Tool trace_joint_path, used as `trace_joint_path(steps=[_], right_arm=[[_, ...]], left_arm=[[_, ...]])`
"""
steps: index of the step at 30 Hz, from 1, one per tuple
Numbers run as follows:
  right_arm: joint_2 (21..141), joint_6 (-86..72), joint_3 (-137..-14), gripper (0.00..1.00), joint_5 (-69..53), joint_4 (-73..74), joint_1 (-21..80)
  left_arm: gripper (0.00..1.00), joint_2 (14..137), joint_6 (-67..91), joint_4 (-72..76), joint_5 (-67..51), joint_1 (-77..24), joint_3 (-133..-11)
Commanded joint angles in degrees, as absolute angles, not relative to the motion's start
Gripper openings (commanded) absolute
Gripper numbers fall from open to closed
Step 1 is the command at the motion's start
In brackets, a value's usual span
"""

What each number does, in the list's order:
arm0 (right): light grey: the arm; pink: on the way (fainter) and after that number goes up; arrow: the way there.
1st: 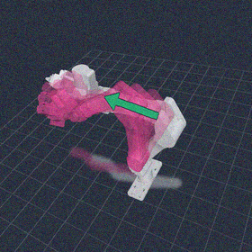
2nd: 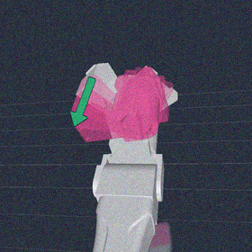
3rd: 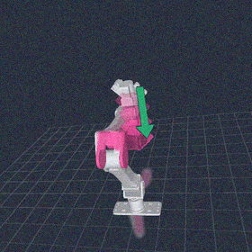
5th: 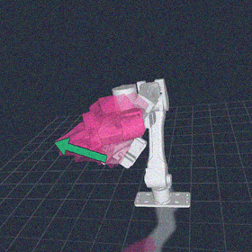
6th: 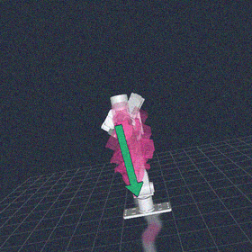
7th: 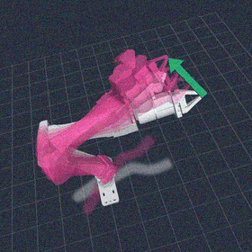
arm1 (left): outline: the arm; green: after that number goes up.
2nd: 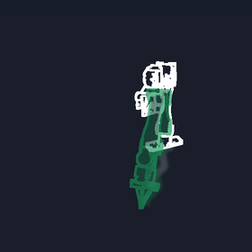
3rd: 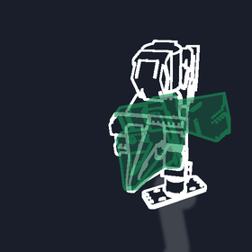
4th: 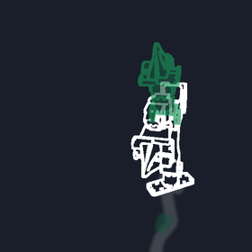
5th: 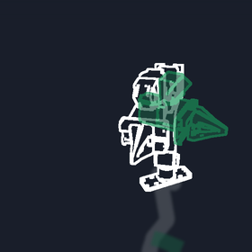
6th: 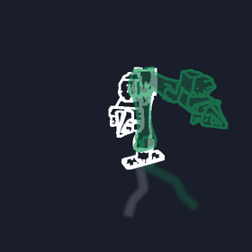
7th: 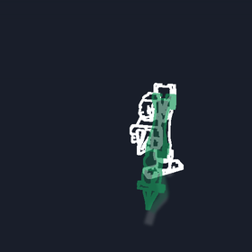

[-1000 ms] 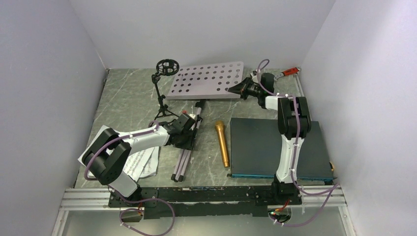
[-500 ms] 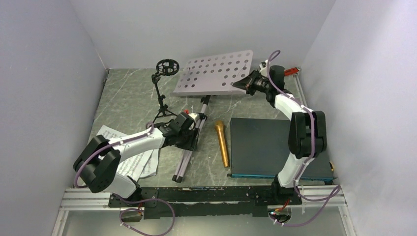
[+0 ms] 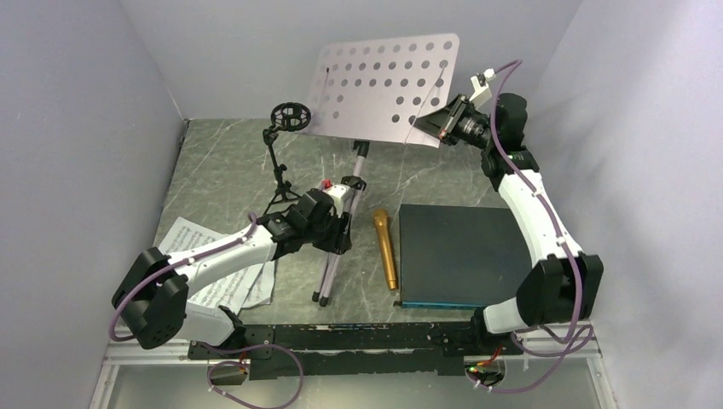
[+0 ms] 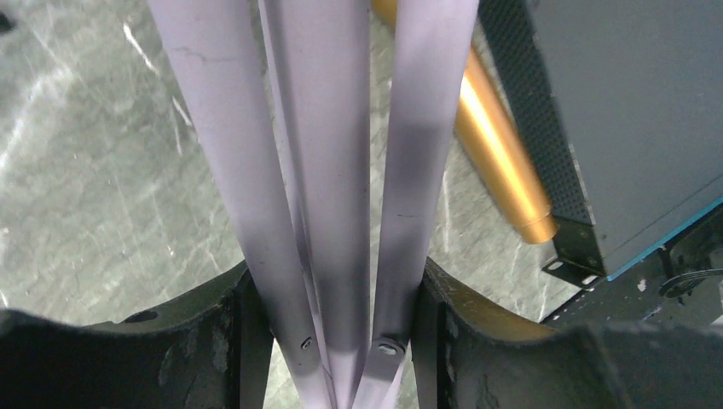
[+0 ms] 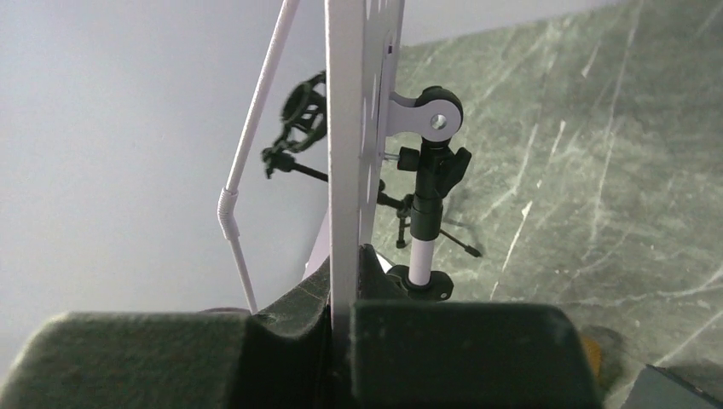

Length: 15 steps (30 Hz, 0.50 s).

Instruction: Set up the instrument practice props

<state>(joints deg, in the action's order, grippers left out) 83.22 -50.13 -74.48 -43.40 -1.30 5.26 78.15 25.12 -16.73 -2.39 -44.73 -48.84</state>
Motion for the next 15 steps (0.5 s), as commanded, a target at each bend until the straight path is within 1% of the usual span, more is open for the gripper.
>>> trace_joint_path(steps=[1, 8, 15], right_arm=[[72.56, -46.4, -83.09, 0.0, -48.54, -10.74, 8.54], [65.54, -46.04, -83.29, 0.0, -46.59, -10.83, 9.47], [61.32, -41.67, -85.49, 0.0, -41.42, -5.23, 10.12]], left_arm=[[0.03, 75.6, 24.28, -6.33, -1.89, -44.3, -52.71], [0.03, 76.12, 21.9, -2.92, -1.22, -44.33, -54.2], [0.03, 79.47, 19.05, -1.51, -1.67, -44.32, -57.9]])
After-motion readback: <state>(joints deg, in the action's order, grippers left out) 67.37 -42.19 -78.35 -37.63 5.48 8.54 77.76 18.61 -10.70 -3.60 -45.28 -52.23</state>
